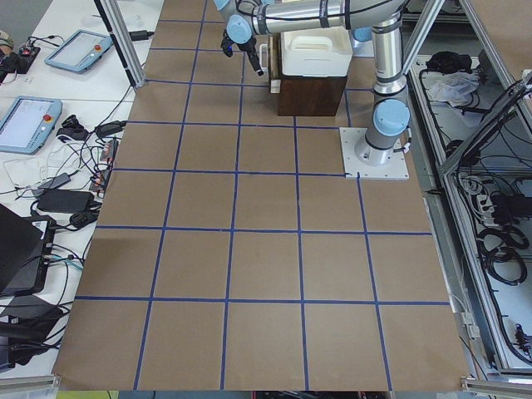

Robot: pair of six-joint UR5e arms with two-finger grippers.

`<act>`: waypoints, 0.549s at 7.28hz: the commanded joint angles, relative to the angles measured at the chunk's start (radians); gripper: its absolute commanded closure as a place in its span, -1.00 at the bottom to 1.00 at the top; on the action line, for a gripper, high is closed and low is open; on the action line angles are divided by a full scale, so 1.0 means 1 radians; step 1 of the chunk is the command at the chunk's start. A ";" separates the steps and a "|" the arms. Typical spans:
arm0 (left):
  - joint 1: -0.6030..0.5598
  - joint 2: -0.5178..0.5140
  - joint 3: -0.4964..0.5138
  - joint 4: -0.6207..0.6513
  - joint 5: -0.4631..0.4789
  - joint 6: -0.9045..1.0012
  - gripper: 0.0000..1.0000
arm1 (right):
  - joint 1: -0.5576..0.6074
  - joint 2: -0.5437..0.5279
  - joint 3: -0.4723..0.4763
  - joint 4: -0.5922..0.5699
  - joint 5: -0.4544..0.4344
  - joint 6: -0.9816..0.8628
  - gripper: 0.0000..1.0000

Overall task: Put scissors in drawer and close it
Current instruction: 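Push the drawer closed with the left gripper, away from the robot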

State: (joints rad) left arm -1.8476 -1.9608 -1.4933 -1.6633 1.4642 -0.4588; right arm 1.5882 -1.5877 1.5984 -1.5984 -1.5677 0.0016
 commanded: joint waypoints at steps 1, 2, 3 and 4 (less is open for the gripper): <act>-0.001 0.017 -0.022 -0.019 -0.001 0.000 -1.00 | -0.001 0.000 0.000 -0.002 0.000 -0.002 -1.00; 0.001 0.016 -0.024 -0.024 -0.002 -0.001 -1.00 | -0.001 0.000 0.000 -0.002 0.000 -0.003 -1.00; 0.001 0.017 -0.028 -0.044 -0.002 -0.001 -1.00 | -0.001 0.000 0.000 -0.002 0.000 -0.002 -1.00; 0.001 0.019 -0.031 -0.043 -0.004 -0.001 -1.00 | -0.001 0.000 0.000 -0.002 0.000 -0.002 -1.00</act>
State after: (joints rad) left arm -1.8472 -1.9438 -1.5203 -1.6992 1.4617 -0.4600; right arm 1.5877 -1.5877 1.5984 -1.5999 -1.5677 -0.0003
